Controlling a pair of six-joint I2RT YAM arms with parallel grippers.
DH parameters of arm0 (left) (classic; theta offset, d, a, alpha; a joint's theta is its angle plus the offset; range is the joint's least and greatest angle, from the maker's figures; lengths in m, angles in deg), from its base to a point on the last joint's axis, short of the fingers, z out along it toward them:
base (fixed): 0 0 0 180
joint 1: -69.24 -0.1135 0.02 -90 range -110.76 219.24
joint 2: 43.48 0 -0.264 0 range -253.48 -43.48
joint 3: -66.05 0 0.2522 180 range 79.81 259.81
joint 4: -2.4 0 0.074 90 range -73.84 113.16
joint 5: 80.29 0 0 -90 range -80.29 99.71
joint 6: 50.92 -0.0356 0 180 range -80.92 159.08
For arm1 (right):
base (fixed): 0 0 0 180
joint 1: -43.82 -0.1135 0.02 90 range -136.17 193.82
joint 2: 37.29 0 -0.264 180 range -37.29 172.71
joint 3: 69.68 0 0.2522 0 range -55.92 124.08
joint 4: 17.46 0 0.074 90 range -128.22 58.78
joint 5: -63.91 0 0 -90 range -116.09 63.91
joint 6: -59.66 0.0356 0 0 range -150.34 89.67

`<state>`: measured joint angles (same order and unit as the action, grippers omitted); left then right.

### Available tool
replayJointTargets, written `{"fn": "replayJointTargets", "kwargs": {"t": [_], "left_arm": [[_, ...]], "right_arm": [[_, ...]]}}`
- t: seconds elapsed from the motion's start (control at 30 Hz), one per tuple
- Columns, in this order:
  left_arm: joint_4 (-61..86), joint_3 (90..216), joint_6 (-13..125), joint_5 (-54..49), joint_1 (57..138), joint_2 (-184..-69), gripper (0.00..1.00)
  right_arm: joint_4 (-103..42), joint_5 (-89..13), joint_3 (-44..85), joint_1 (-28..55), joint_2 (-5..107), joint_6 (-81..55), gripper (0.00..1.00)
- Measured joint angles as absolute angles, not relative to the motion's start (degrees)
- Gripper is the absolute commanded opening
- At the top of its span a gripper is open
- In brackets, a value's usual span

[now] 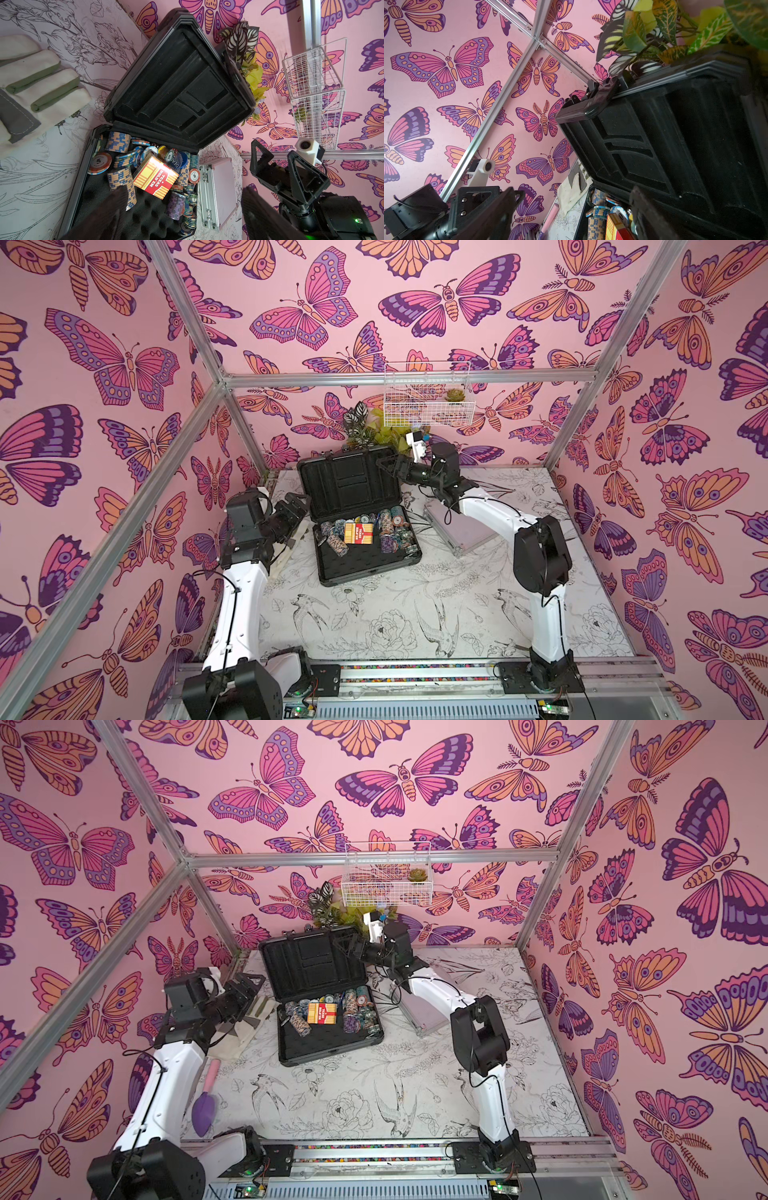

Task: Open the poker set cases
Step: Open the case lid on the poker set case, then adjust the poker set case at the center of the board.

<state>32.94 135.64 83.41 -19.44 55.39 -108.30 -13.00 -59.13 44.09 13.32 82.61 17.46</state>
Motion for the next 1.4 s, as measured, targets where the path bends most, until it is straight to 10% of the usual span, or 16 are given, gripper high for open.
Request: {"fn": "replayJointTargets", "kwargs": {"t": [0.43,0.73,1.0,1.4], "left_arm": [[33.63,135.34,78.89,-18.72,58.15,-108.25,0.84],[38.75,142.72,67.72,-8.71,79.13,-110.86,0.83],[38.75,150.57,69.99,-6.46,93.4,-131.62,0.82],[37.68,169.63,74.89,-11.37,99.74,-154.92,0.82]], "right_arm": [[-19.89,-58.21,38.36,13.8,70.94,12.1,0.84],[-36.8,-51.89,25.2,26.39,55.7,5.98,0.8],[-47.23,-44.31,18.93,43.84,56.73,1.11,0.81],[-54.53,-42.36,22.1,45.06,67.59,-5.54,0.86]]}}
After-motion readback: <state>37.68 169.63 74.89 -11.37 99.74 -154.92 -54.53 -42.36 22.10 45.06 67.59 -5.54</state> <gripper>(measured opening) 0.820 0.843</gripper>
